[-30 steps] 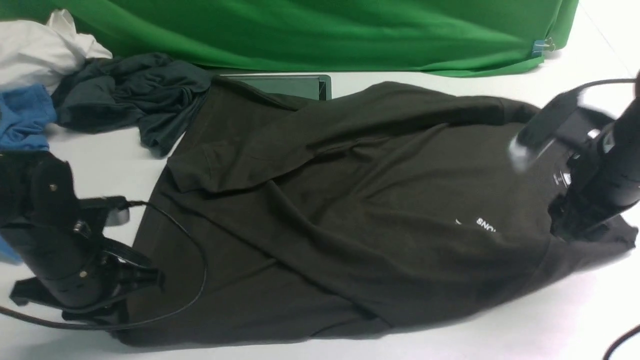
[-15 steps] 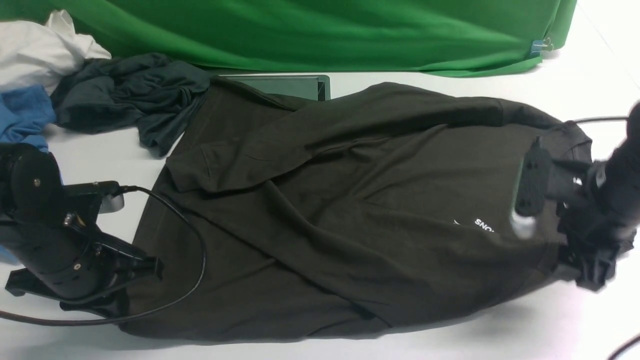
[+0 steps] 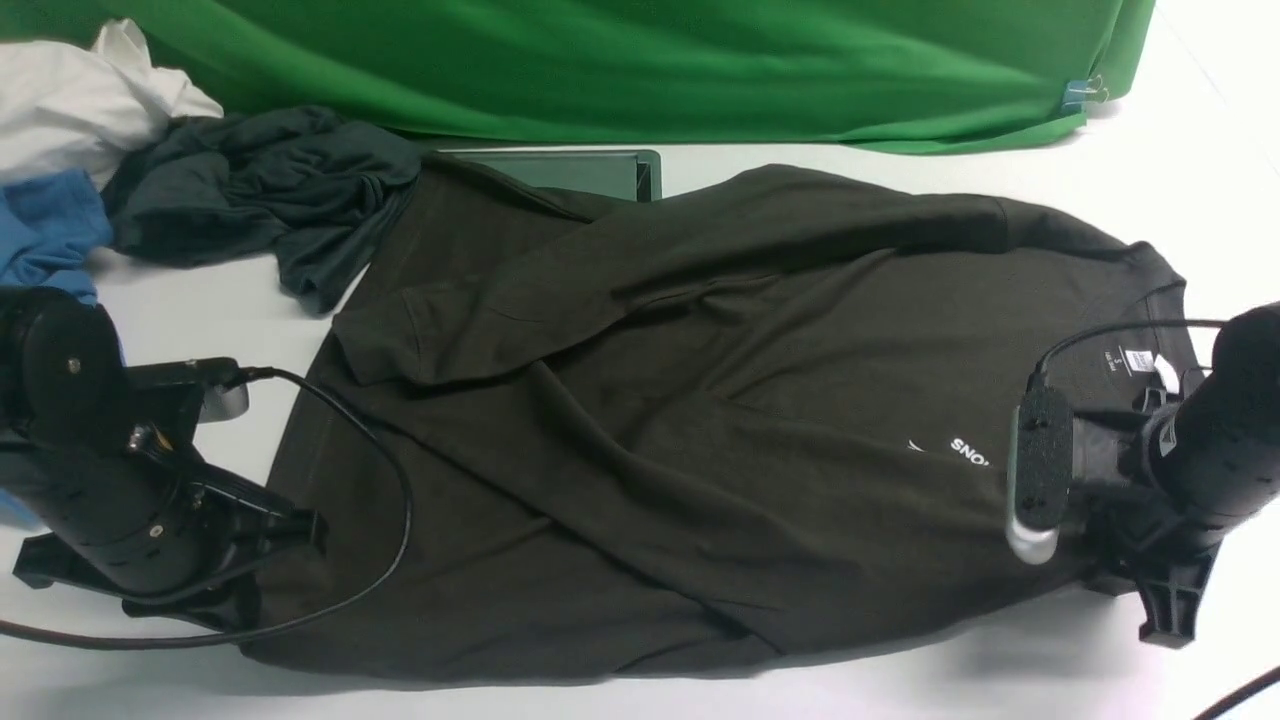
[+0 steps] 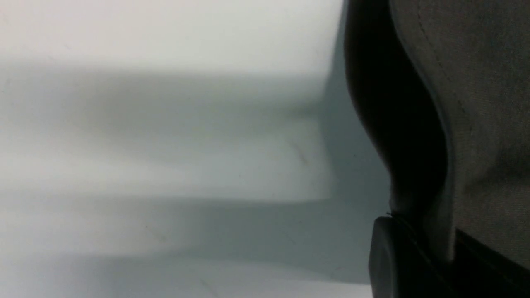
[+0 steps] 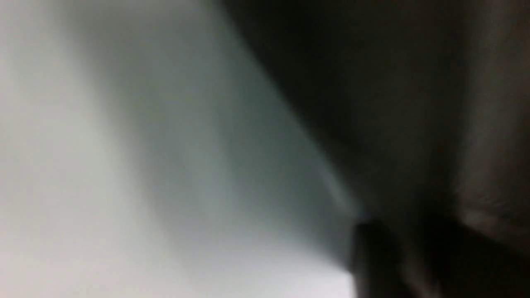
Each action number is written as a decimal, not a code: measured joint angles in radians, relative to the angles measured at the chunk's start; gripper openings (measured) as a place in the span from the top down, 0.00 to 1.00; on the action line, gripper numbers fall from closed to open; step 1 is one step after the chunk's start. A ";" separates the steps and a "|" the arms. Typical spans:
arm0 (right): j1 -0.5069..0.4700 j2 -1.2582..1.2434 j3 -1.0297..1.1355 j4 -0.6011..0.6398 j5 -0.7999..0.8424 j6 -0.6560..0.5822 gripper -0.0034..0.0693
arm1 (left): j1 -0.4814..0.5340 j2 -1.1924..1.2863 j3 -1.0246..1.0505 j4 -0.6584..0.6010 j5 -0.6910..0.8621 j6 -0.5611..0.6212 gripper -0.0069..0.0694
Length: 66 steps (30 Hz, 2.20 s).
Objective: Fold a long-sleeved shirt on a white desktop.
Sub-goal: 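Grasp the near edge of the shirt at its hem and shoulder corners, then fold the black garment in half by bringing its near edge over to the far edge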
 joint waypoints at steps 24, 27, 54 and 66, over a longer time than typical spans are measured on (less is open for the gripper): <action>0.058 -0.314 0.276 0.000 -0.158 -0.024 0.48 | 0.000 -0.164 0.024 0.141 0.020 -0.088 0.86; 0.093 -0.267 0.276 -0.002 -0.181 -0.026 0.38 | 0.000 -0.164 0.024 0.140 0.014 -0.089 0.86; 0.158 -0.181 0.155 0.003 -0.033 0.073 0.92 | 0.000 -0.220 0.024 0.122 0.000 -0.084 0.86; 0.158 -0.471 0.156 0.003 0.103 0.213 0.92 | 0.000 -0.417 0.024 0.122 0.125 -0.082 0.86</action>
